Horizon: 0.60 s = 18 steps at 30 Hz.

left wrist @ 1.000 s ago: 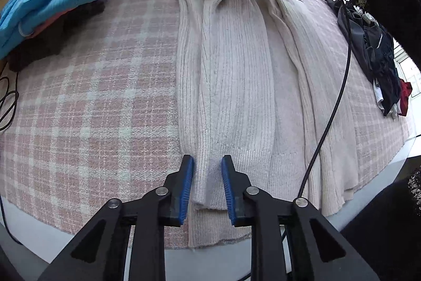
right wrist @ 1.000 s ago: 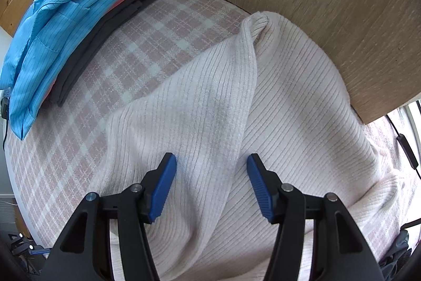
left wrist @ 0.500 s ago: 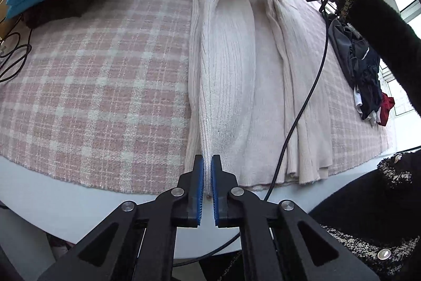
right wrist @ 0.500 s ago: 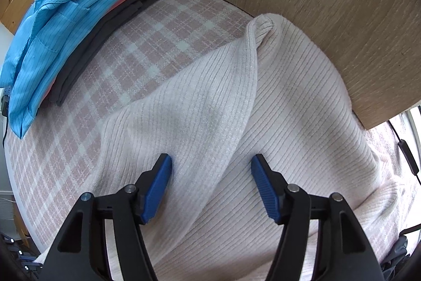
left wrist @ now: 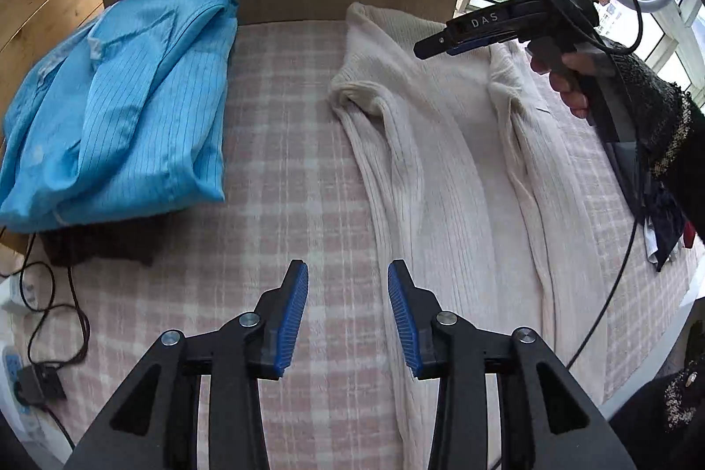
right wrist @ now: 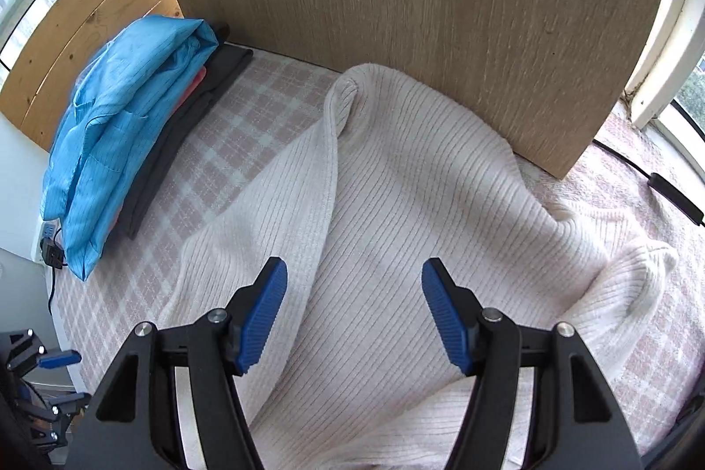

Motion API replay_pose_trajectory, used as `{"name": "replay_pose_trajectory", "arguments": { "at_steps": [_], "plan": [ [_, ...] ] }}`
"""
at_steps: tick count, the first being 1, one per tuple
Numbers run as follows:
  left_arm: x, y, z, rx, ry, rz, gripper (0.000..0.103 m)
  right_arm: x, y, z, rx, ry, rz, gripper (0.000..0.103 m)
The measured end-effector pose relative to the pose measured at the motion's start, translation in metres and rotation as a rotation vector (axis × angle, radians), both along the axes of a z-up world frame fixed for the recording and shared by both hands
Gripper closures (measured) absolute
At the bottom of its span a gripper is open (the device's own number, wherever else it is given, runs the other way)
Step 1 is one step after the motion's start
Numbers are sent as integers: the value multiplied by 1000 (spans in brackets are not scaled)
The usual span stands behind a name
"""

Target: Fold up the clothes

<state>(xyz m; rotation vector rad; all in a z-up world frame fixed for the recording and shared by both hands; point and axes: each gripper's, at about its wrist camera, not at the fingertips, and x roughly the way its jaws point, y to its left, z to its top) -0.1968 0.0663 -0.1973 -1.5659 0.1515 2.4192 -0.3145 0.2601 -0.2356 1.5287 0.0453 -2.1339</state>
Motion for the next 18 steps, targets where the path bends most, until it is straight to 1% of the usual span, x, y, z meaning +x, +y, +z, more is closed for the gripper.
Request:
{"name": "replay_pose_trajectory", "arguments": {
  "at_steps": [2, 4, 6, 7, 8, 10, 14, 16, 17, 18],
  "plan": [
    [-36, 8, -16, -32, -19, -32, 67, -1, 12, -8, -46, -24, -11, 40],
    [-64, 18, -34, -45, -41, -73, 67, -4, 14, -11, -70, -39, -10, 40],
    [-82, 25, -47, -86, -48, -109, 67, -7, 9, -16, -71, -46, 3, 40],
    [-88, 27, -50, -90, -40, -124, 67, -9, 5, -21, -66, -49, 12, 40],
    [-93, 29, -51, -88, -30, -137, 64, -10, 1, -25, -61, -53, 21, 40],
    [-102, 32, -53, -86, -10, -153, 64, -12, 0, -30, -69, -54, 27, 40],
    [-113, 28, -53, -3, -50, -152, 64, -19, 3, -31, -129, -65, 10, 40],
    [-107, 26, -47, 18, -44, -169, 64, -20, 5, -31, -149, -73, 2, 40],
    [-105, 26, -44, 27, -40, -181, 64, -20, 6, -31, -152, -73, 3, 41],
    [-102, 26, -41, 36, -36, -194, 64, -20, 7, -31, -155, -73, 5, 45]
  ]
}}
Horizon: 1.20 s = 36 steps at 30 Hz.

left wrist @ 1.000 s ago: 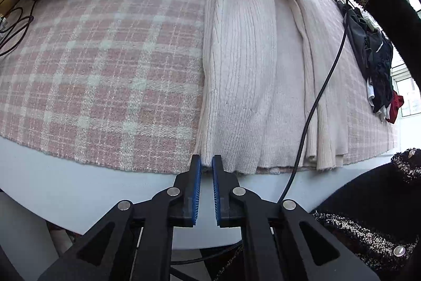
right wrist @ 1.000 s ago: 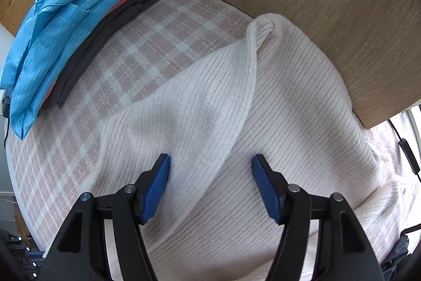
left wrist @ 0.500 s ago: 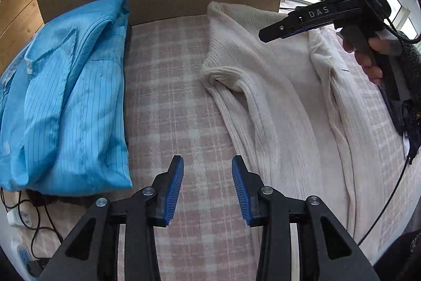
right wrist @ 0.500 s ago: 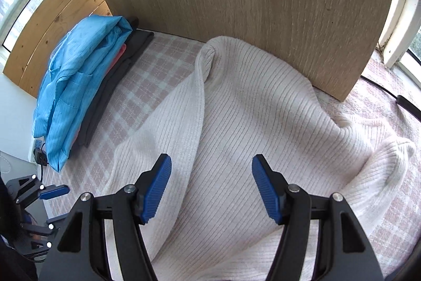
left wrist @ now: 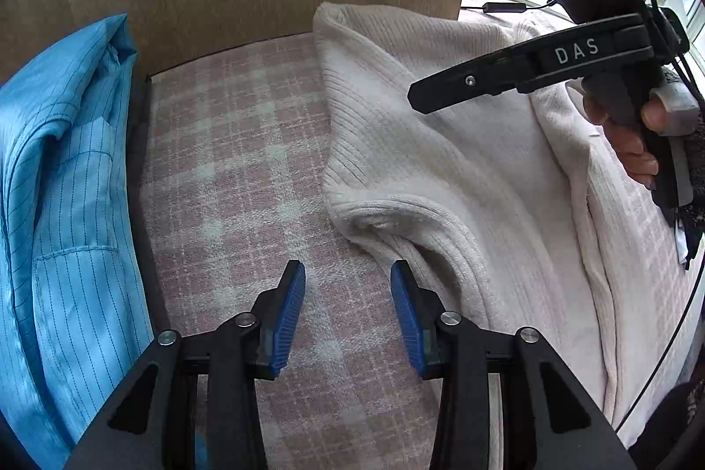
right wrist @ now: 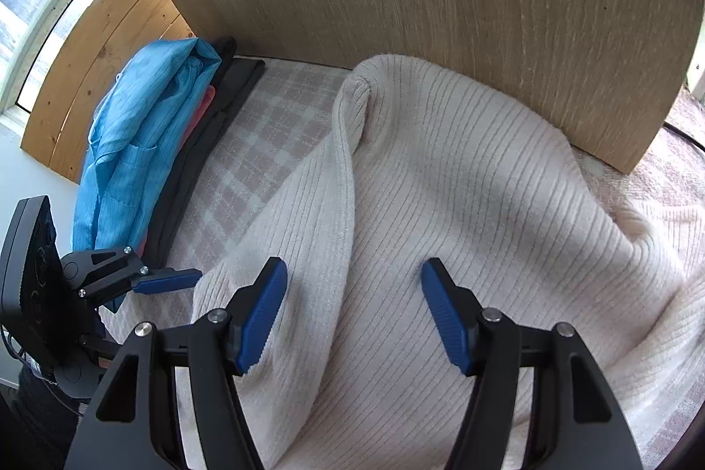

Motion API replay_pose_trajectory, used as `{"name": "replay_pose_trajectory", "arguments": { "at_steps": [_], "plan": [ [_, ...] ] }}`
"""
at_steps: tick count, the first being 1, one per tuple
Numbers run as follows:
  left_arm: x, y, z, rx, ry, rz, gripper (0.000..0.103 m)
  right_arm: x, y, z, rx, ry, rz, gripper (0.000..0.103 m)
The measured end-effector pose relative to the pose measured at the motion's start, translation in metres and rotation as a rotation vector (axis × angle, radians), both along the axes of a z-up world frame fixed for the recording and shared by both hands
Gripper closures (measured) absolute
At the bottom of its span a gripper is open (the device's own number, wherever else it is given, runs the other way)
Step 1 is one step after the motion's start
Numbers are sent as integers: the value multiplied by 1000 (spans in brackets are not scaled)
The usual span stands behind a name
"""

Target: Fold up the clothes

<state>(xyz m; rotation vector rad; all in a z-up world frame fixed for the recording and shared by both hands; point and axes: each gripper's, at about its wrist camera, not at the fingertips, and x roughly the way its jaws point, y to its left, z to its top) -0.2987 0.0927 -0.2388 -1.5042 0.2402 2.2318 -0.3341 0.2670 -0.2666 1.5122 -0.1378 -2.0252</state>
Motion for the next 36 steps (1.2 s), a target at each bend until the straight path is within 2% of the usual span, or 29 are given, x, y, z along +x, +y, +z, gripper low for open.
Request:
{"name": "replay_pose_trajectory", "arguments": {
  "at_steps": [2, 4, 6, 10, 11, 12, 13, 14, 16, 18, 19, 20, 21, 22, 23, 25, 27, 29, 31, 34, 36],
  "plan": [
    [3, 1, 4, 13, 12, -18, 64, 1, 0, 0, 14, 9, 8, 51],
    [-1, 3, 4, 9, 27, -18, 60, 0, 0, -1, 8, 6, 10, 51],
    [-10, 5, -4, -5, 18, 1, 60, 0, -1, -2, 6, 4, 7, 51],
    [-20, 17, -17, 30, 0, -9, 61, -1, -3, 0, 8, 6, 15, 52],
    [-21, 19, -18, 34, 6, -5, 67, -1, -3, -1, 3, 5, 19, 61],
    [-23, 21, -18, 38, 14, 0, 77, -1, -4, -1, -2, 5, 24, 78],
    [-24, 20, -15, 45, 21, 19, 94, -1, -5, -2, -17, -5, 30, 86],
    [-24, 18, -11, 53, 29, 42, 94, -1, -6, -2, -33, -16, 37, 98],
    [-20, 9, 4, 88, 71, 69, 94, 2, -4, 5, -72, 1, 34, 98],
    [-27, 5, -2, 42, 81, 85, 94, 6, 1, 19, -106, 70, 17, 99],
    [-32, 3, -7, 14, 84, 92, 93, 4, 2, 19, -60, 73, 6, 99],
    [-31, 3, -18, -17, 39, 104, 90, 2, 2, 17, 0, 70, -5, 99],
    [-31, 2, -17, -24, 37, 106, 88, 0, 1, 11, 44, 54, 1, 99],
    [-30, 0, -13, -25, 52, 106, 82, 0, -2, 8, 75, 49, 17, 99],
    [-30, 1, -10, -28, 58, 108, 75, 1, -5, 8, 111, 66, 33, 98],
    [-32, 3, -4, -36, 65, 113, 71, 1, -10, 12, 181, 106, 61, 96],
    [-29, 2, 5, -35, 85, 117, 71, -3, -10, 23, 238, 163, 12, 94],
    [-24, 1, 14, -33, 106, 121, 72, -8, -10, 35, 173, 201, 7, 93],
    [-19, 0, 24, -32, 127, 124, 73, -15, -18, 39, 103, 188, 53, 93],
    [-12, 2, 38, 65, 127, 111, 73, -17, -43, 32, 117, 170, 163, 93],
    [-7, 10, 32, 107, 88, 69, 73, -15, -56, 23, 146, 127, 208, 93]
  ]
}}
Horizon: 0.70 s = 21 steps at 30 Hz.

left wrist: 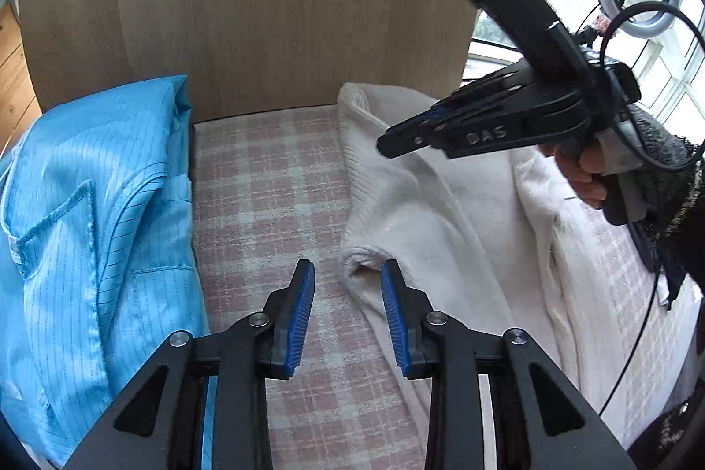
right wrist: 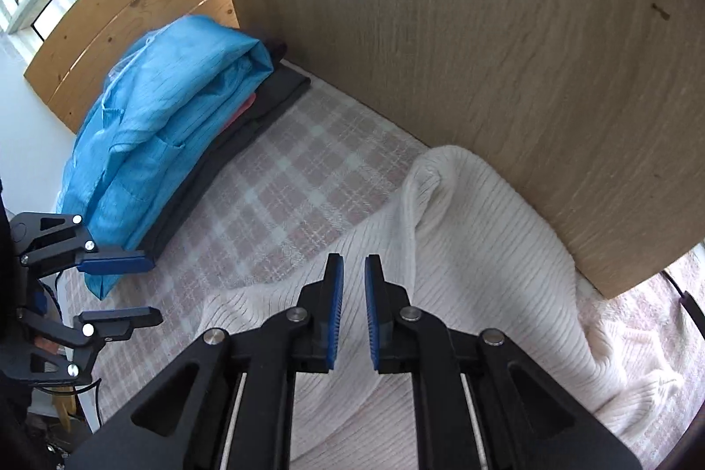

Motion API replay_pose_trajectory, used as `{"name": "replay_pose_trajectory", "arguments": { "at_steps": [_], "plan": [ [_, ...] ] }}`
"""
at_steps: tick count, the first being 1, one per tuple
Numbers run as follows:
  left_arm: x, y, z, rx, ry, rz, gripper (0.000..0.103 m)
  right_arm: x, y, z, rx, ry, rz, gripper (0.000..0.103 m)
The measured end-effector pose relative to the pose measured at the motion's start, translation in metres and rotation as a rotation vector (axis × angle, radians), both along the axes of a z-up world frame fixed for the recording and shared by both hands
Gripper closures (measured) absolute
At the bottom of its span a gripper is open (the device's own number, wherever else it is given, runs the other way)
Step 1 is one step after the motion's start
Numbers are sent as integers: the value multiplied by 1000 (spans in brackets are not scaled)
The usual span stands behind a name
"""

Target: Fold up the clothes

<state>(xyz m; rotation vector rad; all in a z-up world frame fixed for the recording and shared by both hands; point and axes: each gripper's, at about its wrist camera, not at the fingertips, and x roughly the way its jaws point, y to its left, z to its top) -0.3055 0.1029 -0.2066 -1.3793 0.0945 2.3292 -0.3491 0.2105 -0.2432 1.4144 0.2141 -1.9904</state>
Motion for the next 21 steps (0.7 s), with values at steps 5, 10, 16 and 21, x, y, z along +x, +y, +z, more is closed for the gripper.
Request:
{"name": "replay_pose_trajectory", "arguments": {
  "at_steps": [5, 10, 16, 21],
  "plan": [
    [12, 19, -31, -21, -93, -62, 74, 28, -11, -2, -87, -133, 155, 93],
    [44, 2, -43, 9, -189, 2, 75, 45, -45, -29, -20, -115, 212, 96],
    [136, -37, -12, -3, -205, 117, 72, 58, -28, 2, -44, -72, 102, 93],
    [219, -37, 3, 10, -220, 154, 72, 114, 19, 55, -164, -125, 73, 91]
  ]
}}
